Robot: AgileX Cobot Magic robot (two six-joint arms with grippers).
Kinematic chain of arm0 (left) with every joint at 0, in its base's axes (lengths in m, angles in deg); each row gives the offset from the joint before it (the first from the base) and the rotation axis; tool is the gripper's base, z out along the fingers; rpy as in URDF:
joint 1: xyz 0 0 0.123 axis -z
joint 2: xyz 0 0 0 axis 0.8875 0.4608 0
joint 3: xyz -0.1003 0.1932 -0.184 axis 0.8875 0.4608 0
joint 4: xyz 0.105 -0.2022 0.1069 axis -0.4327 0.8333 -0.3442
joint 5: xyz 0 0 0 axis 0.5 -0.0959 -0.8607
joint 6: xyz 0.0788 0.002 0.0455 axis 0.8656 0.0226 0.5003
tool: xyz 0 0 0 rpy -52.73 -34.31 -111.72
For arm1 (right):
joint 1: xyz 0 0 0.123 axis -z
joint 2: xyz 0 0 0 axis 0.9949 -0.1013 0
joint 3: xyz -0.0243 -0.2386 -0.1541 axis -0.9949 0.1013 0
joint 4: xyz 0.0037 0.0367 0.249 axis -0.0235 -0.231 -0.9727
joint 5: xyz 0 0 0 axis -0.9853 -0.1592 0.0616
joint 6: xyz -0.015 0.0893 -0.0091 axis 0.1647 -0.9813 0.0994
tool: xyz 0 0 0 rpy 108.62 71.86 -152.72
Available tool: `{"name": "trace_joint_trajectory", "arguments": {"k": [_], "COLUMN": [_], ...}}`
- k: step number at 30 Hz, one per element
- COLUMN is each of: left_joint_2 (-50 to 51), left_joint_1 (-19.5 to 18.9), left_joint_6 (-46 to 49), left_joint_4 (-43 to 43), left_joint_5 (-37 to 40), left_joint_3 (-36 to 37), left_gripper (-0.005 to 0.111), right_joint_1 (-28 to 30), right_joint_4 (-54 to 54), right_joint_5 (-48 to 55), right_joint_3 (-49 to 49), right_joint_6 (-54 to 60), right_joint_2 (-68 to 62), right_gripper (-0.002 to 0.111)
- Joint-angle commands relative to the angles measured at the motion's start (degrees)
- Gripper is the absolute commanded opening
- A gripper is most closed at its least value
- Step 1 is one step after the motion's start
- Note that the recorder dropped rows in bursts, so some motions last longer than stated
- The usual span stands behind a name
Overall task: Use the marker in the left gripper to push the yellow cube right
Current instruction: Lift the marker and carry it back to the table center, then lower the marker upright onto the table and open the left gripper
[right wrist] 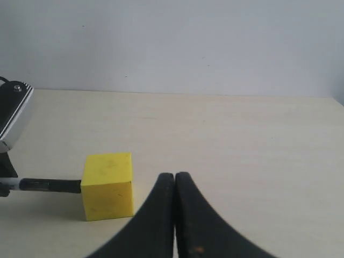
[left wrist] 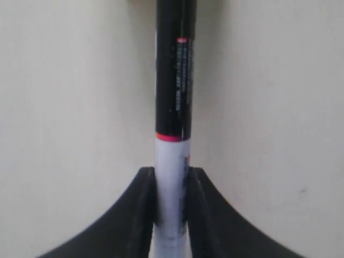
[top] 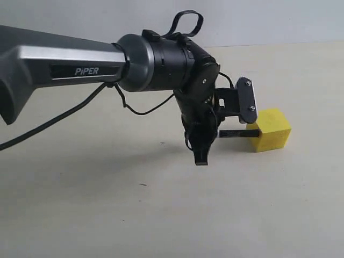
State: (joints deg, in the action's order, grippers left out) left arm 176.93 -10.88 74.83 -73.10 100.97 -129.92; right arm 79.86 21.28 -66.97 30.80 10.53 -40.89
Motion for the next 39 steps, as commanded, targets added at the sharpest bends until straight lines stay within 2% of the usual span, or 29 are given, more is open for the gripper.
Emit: {"name": "trace_joint_trajectory", "arguments": {"k": [1, 5, 10, 15, 18, 20, 25, 32, 39], "left_joint_2": [-0.2, -0.6, -2.7, -5.7, -5.9, -5.3, -5.1, -5.1, -4.6], "left_joint_1": [0.0, -1.3, -4.3, -9.3, -12.0, -12.6, -11.1, -7.2, -6.2], "left_joint_6": [-2.0, -8.3, -18.5, -49.3, -61.4, -65.1, -68.5, -78.4, -88.1], "left_joint_4": [-2.5, -7.0, -7.6, -6.7, -0.5, 3.0, 8.4, 8.3, 7.2], "left_joint_5": [3.6, 8.2, 12.0, 13.0, 16.8, 20.0, 20.9, 12.1, 6.6], "left_joint_3": [-0.3, -0.3, -0.3, -0.3, -0.3, -0.3, 3.7, 7.1, 7.1], "left_gripper": [0.000, 0.000, 0.000, 0.000, 0.000, 0.000, 0.000, 0.000, 0.000], "right_joint_1": [0.3, 0.3, 0.3, 0.3, 0.3, 0.3, 0.3, 0.3, 0.3], "right_joint_4": [0.1, 0.1, 0.1, 0.1, 0.1, 0.1, 0.1, 0.1, 0.1], "right_joint_5": [-0.4, -0.4, -0.4, -0.4, -0.4, -0.4, -0.4, -0.4, -0.4], "right_joint_3": [0.3, 0.3, 0.3, 0.3, 0.3, 0.3, 0.3, 0.3, 0.3], "right_joint_6": [0.1, 0.1, 0.1, 0.1, 0.1, 0.1, 0.1, 0.1, 0.1], "right_joint_2": [0.4, 0.4, 0.4, 0.4, 0.4, 0.4, 0.4, 0.4, 0.4], "right_gripper": [0.000, 0.000, 0.000, 0.000, 0.000, 0.000, 0.000, 0.000, 0.000]}}
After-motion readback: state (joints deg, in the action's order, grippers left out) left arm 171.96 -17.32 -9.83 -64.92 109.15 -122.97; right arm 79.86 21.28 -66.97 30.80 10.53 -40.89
